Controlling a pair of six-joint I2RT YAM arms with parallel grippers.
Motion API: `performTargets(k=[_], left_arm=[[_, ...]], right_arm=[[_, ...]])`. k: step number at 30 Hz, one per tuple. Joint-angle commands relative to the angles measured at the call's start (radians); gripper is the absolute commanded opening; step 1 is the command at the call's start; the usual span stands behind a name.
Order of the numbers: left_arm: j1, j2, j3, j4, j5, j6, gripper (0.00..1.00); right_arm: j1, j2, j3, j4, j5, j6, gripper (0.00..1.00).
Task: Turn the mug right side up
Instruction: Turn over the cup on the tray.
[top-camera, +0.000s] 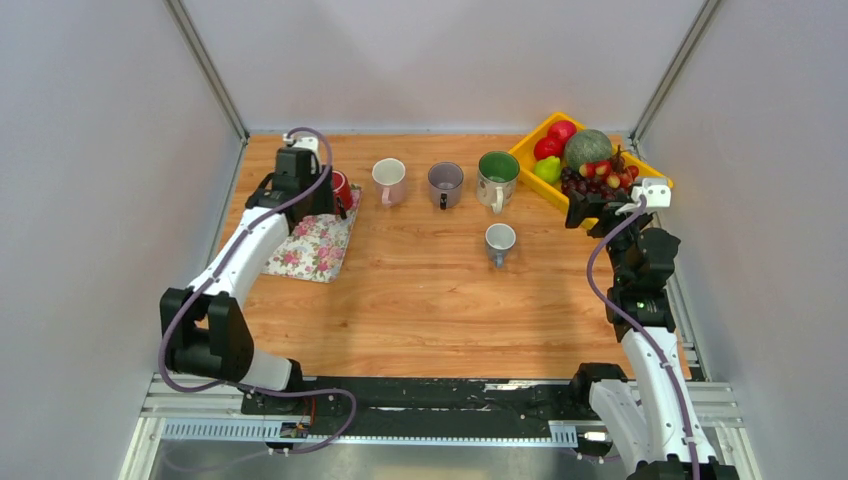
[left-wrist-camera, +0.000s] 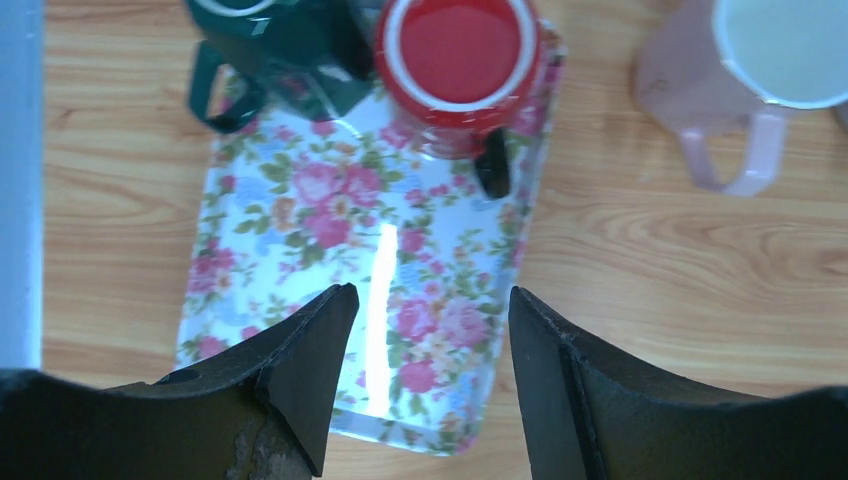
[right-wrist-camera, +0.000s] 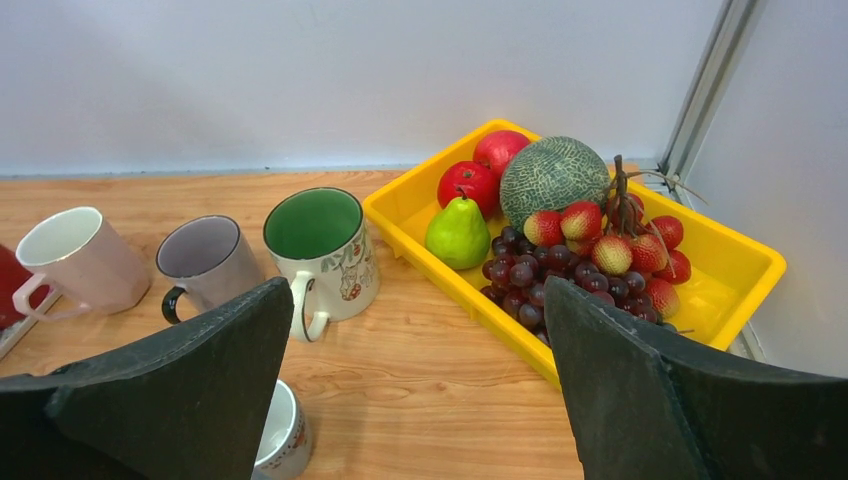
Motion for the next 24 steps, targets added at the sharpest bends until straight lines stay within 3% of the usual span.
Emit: performTargets(k=[1, 5, 12, 18, 24], left_arm=[[0.138, -0.099, -0.077, 0.124, 0.171, 0.244, 0.68], [0.242, -0.126, -0.09, 0.191, 0.248, 0.43, 0.68], [0.31, 0.04, 0.064, 0.035, 0.391, 0.696, 0.69], [0.403, 0.202, 0.221, -0.053, 0.564, 0.725, 0.69], [0.42, 0.278, 0.258, -0.069, 0.578, 0.817, 0.7]], right_arm=[[0.011, -0.004, -0.001, 0.026, -0.066, -0.046, 1.0], [0.026, -0.006, -0.001, 0.012, -0.093, -0.069, 1.0], [0.03, -0.017, 0.007, -0.011, -0.109, -0.107, 1.0], [0.031, -0.025, 0.008, -0.022, -0.131, -0.119, 1.0], [0.031, -0.025, 0.009, -0.029, -0.141, -0.124, 1.0]])
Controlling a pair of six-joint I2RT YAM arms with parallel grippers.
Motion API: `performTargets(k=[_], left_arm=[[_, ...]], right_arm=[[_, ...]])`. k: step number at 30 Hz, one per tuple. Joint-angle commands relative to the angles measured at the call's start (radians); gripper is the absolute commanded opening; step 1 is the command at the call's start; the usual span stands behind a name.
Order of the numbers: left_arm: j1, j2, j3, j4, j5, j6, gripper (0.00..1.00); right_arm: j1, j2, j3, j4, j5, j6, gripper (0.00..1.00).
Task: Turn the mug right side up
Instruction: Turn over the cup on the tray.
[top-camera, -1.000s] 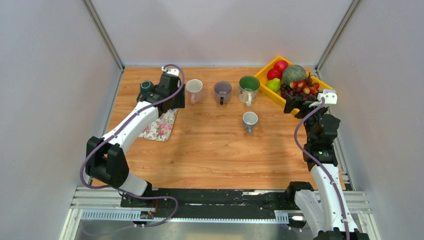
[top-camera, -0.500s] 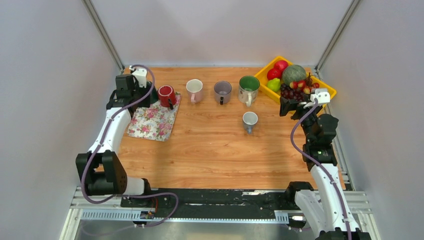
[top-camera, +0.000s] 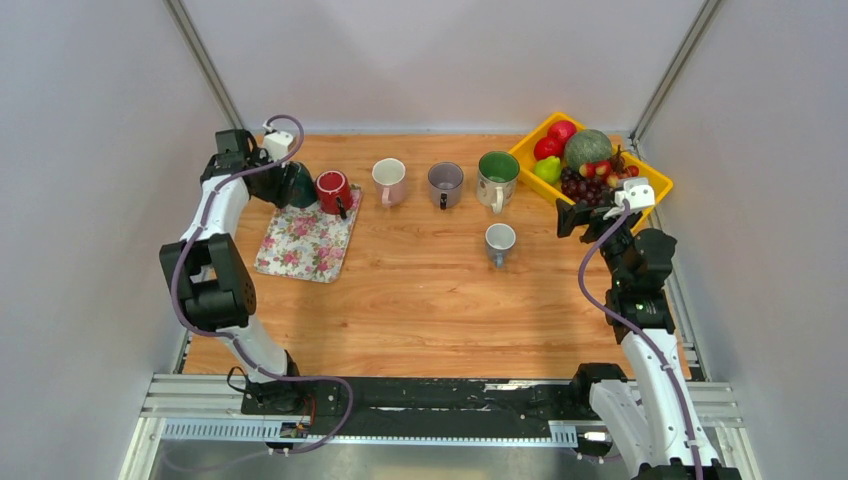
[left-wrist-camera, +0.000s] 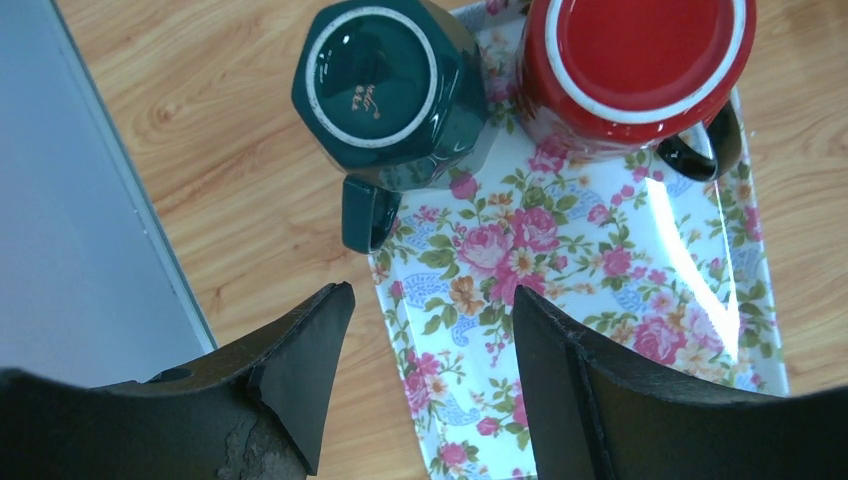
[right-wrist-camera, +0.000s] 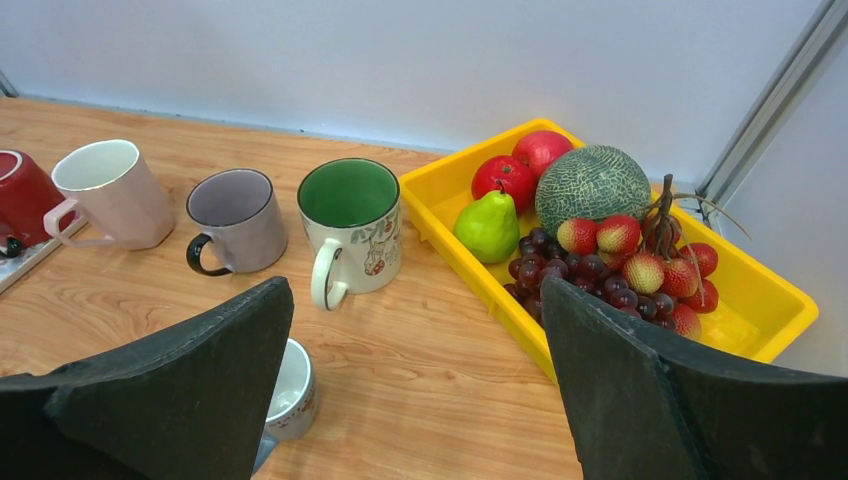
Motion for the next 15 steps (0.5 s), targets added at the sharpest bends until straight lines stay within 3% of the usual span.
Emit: performTargets(k=[1, 15], left_arm=[[0.01, 0.02, 0.043, -0.022, 0.065, 0.12, 0.7], [0.06, 0.18, 0.138, 0.008, 0.095, 0.143, 0.68]], right_arm=[[0.003, -0.012, 0.01, 0.002, -0.024, -0.021, 1.0], [0.032, -0.001, 0.017, -0.015, -0.045, -0.021, 1.0]])
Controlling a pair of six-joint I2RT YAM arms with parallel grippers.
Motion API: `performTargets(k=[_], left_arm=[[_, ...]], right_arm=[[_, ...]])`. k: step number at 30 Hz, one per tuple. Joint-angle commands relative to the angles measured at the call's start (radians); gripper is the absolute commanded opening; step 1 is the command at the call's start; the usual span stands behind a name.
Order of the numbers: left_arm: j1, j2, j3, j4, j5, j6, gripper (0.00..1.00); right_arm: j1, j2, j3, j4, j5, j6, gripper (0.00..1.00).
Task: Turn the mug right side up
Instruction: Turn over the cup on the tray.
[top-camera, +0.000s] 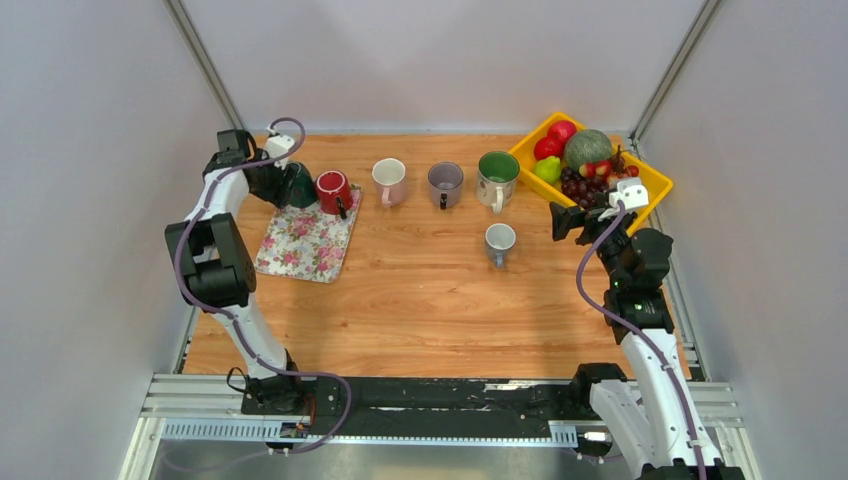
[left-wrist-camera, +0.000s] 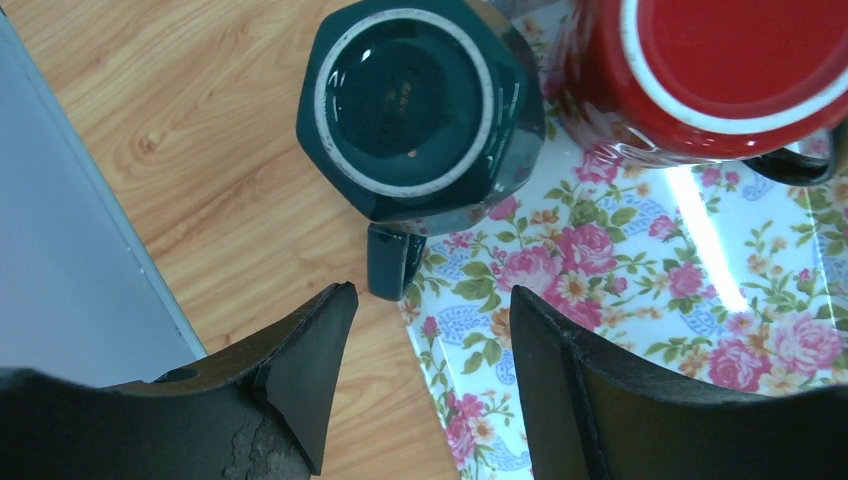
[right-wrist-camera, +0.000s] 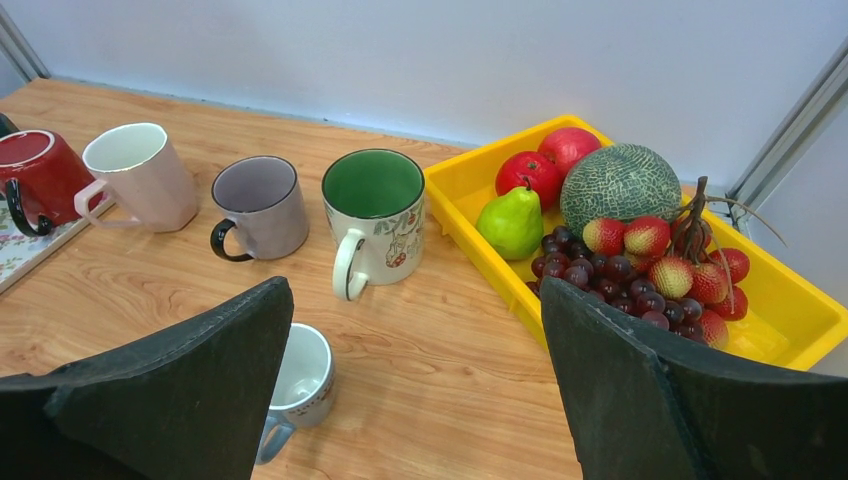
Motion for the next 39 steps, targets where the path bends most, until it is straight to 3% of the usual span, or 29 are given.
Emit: performTargets(k=[1, 11, 21, 31, 39], left_arm=[[0.023, 0.039, 0.061, 0.013, 0.062, 0.02, 0.68], [0.031, 0.113, 0.164, -0.014, 0.115, -0.023, 0.63], [0.03, 0.179, 0.291, -0.084, 0.039, -0.168, 0.65], [0.029, 0.164, 0.281, -0.168, 0.2, -0.129, 0.64], [0.028, 0.156, 0.242, -0.162, 0.209, -0.135, 0.63]], right_arm=[[0.005, 0.0, 0.017, 0.004, -0.019, -0.016, 1.0], [0.004, 0.013, 0.022, -0.004, -0.02, -0.016, 1.0], [0.004, 0.027, 0.027, -0.009, -0.026, -0.013, 1.0], [0.004, 0.022, 0.032, -0.015, -0.021, -0.008, 1.0], [0.005, 0.019, 0.035, -0.018, -0.018, -0.002, 1.0]])
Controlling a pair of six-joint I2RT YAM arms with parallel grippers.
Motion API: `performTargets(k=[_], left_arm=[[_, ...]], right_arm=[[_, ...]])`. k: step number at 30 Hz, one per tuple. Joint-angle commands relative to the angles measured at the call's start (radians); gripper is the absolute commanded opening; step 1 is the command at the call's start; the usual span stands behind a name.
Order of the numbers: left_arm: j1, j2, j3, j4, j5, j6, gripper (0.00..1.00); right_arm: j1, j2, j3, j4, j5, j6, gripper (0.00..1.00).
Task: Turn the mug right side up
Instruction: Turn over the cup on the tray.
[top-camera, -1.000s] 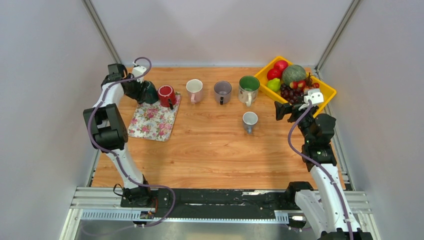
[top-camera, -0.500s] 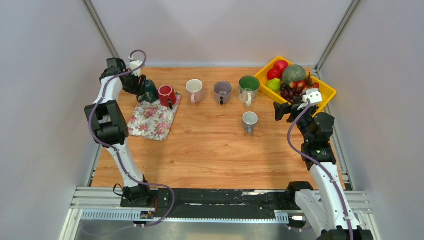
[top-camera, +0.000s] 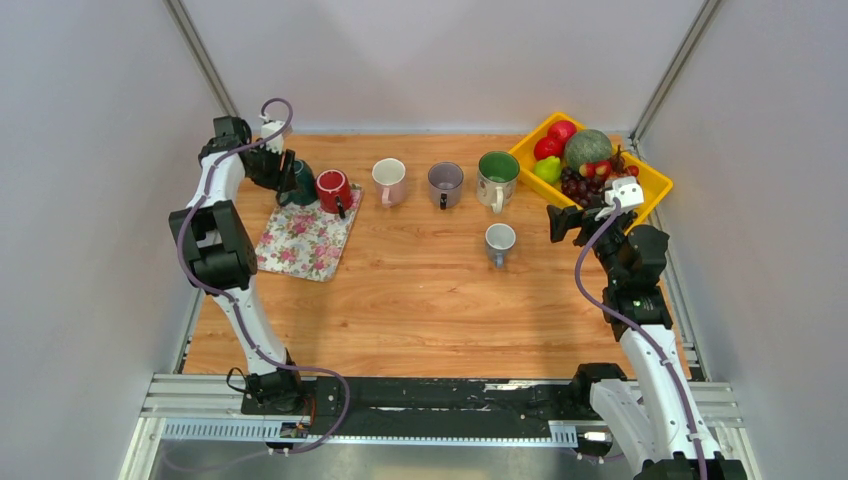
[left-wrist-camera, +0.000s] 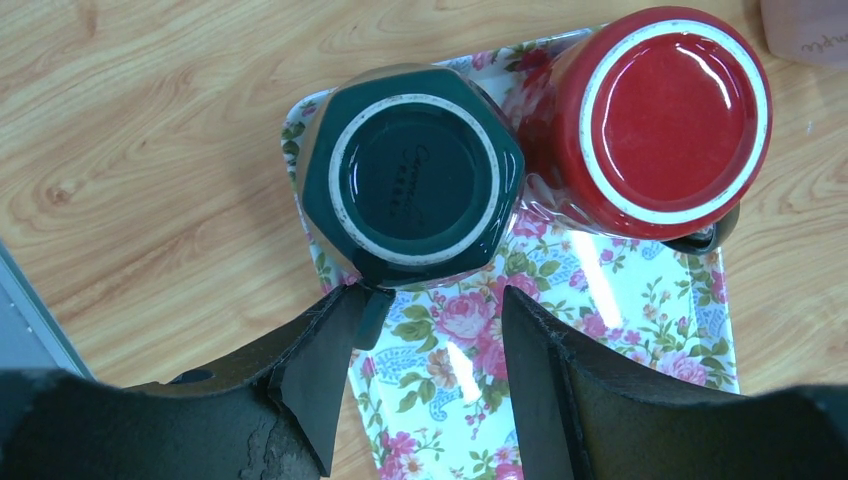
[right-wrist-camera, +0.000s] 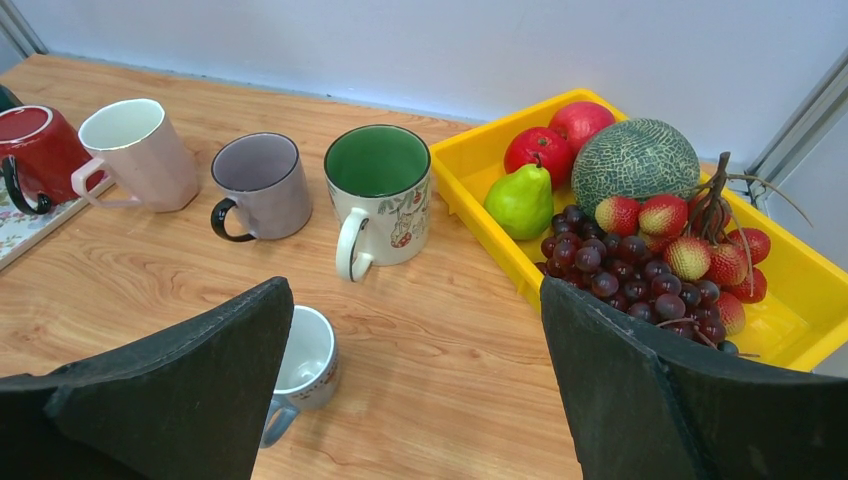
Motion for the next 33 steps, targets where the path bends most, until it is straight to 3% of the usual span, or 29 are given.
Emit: performTargets(k=[1, 10, 17, 33], left_arm=[[0.005, -0.025, -0.025, 0.001, 0.048, -0.001, 0.63], [0.003, -0.062, -0.082, 0.006, 0.104, -0.02, 0.63], [0.004, -0.113, -0.169, 0.171, 0.006, -0.103, 0.63], [-0.03, -0.086, -0.19, 0.25, -0.118, -0.151, 0.5]], right_arm=[[0.004, -0.007, 0.035, 0.006, -0.008, -0.002, 1.0], [0.005, -0.007, 0.036, 0.002, -0.007, 0.003, 1.0], [0.004, -0.008, 0.038, 0.001, -0.009, 0.004, 1.0], [0.006, -0.008, 0.038, -0.001, -0.013, 0.003, 1.0]])
